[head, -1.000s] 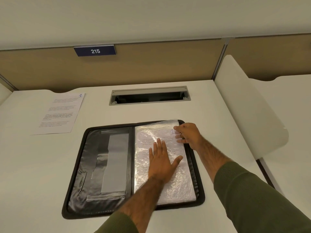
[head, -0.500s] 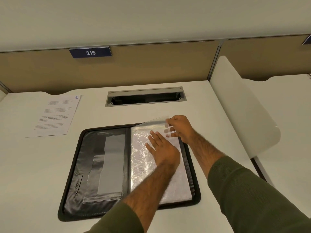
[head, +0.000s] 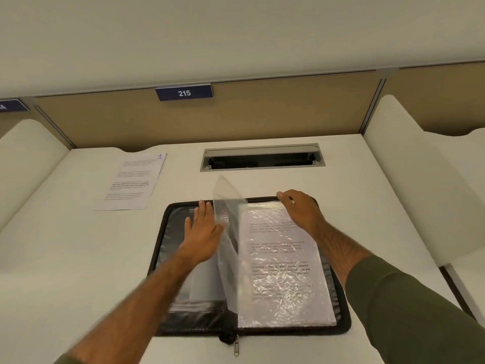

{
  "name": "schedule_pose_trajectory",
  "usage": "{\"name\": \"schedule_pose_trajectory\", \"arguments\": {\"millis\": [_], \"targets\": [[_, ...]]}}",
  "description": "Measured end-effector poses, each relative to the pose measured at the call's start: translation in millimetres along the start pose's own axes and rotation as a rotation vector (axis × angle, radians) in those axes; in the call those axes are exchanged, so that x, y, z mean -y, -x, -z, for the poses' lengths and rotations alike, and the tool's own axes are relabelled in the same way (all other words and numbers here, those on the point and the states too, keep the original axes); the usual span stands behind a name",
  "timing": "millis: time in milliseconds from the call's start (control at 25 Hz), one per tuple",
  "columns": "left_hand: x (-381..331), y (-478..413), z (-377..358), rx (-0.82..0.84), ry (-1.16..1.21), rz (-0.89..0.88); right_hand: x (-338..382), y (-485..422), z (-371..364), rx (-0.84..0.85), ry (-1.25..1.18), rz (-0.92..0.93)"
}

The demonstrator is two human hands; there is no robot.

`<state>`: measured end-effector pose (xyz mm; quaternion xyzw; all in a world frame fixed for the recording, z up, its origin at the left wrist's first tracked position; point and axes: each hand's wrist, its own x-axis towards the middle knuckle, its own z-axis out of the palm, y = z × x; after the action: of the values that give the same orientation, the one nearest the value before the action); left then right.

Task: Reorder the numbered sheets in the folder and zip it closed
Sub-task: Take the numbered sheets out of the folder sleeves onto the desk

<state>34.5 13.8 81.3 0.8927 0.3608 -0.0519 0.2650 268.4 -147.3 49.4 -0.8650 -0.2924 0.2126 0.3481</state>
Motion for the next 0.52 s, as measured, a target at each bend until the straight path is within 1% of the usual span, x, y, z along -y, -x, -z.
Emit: {"name": "schedule_pose_trajectory", "arguments": {"millis": [160,280,400,520], "targets": [[76,-1,12,0.092,0.006,0.061,-13,4,-11,-0.012,0.217,0.05],[123,-4,9,0.116,-0.04,0.116,-20,9,-16,0.02,0.354,0.03],[162,-14,7,0.119,-0.046,0.156,-30,13,-19,0.038,0.444,-0.007],[190,-26,12,0.11,-0.066,0.181,-42,15,-18,0.05,0.455,-0.033]]}}
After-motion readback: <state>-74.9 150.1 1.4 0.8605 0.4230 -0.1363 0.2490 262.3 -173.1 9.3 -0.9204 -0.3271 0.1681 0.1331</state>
